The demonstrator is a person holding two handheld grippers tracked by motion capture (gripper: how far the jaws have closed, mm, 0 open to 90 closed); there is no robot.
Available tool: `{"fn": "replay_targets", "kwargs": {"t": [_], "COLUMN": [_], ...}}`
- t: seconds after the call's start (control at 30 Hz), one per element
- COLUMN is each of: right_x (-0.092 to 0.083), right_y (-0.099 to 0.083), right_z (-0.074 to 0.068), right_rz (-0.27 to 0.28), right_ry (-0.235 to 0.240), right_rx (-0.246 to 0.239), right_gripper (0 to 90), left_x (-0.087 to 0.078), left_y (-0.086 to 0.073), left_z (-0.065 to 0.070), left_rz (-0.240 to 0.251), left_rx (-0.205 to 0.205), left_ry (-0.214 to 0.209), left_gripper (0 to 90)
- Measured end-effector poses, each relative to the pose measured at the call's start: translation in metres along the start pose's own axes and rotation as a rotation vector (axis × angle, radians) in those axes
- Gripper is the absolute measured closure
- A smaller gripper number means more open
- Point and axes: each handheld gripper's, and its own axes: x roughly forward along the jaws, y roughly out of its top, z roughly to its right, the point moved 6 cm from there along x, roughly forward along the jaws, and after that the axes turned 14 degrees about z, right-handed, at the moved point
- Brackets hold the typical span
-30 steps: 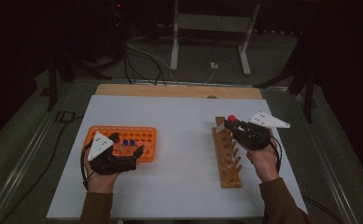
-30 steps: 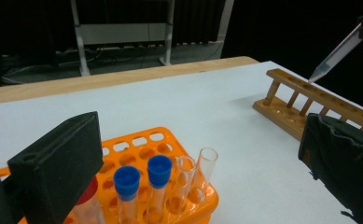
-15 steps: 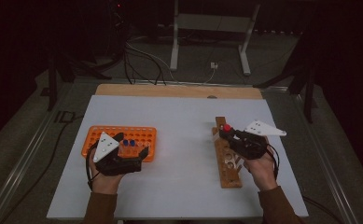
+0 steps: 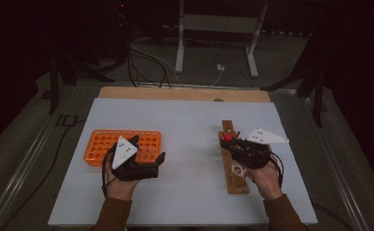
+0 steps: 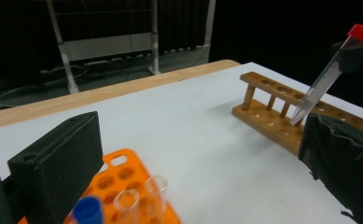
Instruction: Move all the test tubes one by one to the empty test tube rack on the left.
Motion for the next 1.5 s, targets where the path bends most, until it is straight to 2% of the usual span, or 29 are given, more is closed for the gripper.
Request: {"fn": "replay_targets", "kwargs": {"t": [0.27, 0.57, 0.8, 1.0, 1.1, 1.23, 1.5], "right_x": [0.002, 0.007, 0.012, 0.015, 0.015, 0.016, 0.018], "right_y": [-0.001, -0.005, -0.009, -0.011, -0.011, -0.011, -0.014], "right_z": [-0.009, -0.020, -0.031, -0.039, -0.043, -0.047, -0.051], "right_rz": [-0.010, -0.037, -0.056, -0.061, -0.061, -0.066, -0.079], "right_ry": [0.031, 0.052, 0.075, 0.104, 0.114, 0.133, 0.149], "right_rx": [0.008, 0.005, 0.002, 0.011, 0.010, 0.009, 0.006], "right_gripper": [74.7, 74.6, 74.6, 74.6, 74.6, 74.6, 74.6], "left_x": [0.021, 0.045, 0.058, 0.065, 0.066, 0.067, 0.067], "left_y": [-0.001, -0.008, -0.016, -0.028, -0.032, -0.034, -0.036], "left_z": [0.018, 0.043, 0.072, 0.092, 0.099, 0.104, 0.107], "left_rz": [-0.012, -0.034, -0.065, -0.114, -0.129, -0.124, -0.132], "left_rx": [0.017, 0.026, 0.060, 0.089, 0.101, 0.110, 0.115], "left_ry": [-0.042, -0.109, -0.189, -0.254, -0.284, -0.280, -0.288], "left_gripper": [1.2, 3.3, 9.1, 18.1, 31.6, 46.0, 67.6]}}
